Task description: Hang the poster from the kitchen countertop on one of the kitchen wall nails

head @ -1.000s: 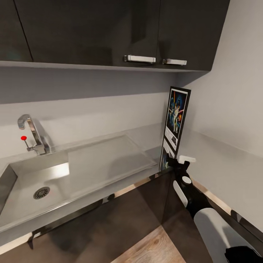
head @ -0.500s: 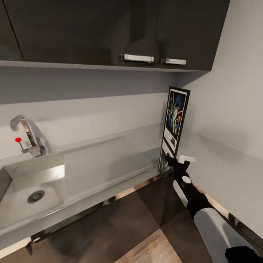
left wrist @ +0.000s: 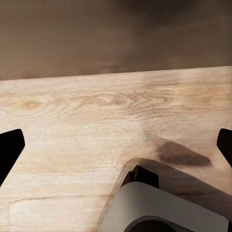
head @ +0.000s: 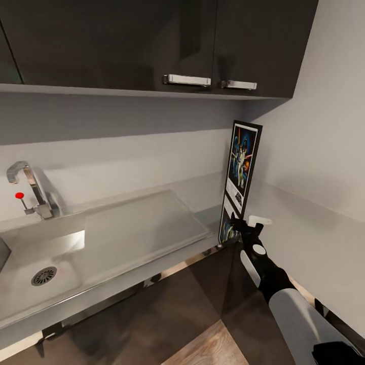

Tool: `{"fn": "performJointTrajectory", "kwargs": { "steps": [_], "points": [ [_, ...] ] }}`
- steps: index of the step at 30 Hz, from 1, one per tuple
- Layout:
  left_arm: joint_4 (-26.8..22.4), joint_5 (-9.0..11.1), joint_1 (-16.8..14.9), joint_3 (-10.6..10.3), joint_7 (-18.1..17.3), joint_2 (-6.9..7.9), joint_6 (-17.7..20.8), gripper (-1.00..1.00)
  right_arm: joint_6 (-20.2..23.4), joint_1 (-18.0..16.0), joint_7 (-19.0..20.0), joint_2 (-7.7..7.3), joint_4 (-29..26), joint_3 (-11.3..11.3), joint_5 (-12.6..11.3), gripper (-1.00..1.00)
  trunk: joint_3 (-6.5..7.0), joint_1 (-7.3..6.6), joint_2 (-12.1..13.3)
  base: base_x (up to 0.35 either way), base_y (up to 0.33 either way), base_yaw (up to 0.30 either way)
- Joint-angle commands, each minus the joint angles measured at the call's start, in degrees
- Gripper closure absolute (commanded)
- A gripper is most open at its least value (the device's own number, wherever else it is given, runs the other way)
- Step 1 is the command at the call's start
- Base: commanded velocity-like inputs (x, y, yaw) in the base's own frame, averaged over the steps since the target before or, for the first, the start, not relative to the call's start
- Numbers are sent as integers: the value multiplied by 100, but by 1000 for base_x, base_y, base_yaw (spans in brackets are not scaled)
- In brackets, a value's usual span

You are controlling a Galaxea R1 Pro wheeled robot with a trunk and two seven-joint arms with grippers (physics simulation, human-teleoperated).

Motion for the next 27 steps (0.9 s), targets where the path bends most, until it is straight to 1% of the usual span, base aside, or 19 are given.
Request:
{"fn": "performJointTrajectory", "kwargs": {
  "steps": [1,21,25,27],
  "points": [
    [-5,39,1,3,-15,-1,-7,-100,-30,-5,-41,-8,3,41,-59,-100,-4,0,-3,3,-3,0],
    [38,24,1,-8,-15,-7,3,-100,-29,-8,-44,-8,-10,30,-59,-100,-4,0,-3,0,0,0],
    [203,14,1,-13,-12,-9,7,-100,-30,-6,-44,-8,-11,26,-59,-100,-4,0,-3,0,0,0],
    [396,12,1,-18,-11,-9,5,-100,-30,-7,-44,-8,-9,25,-59,-100,-4,0,-3,0,0,0]
  ]
}}
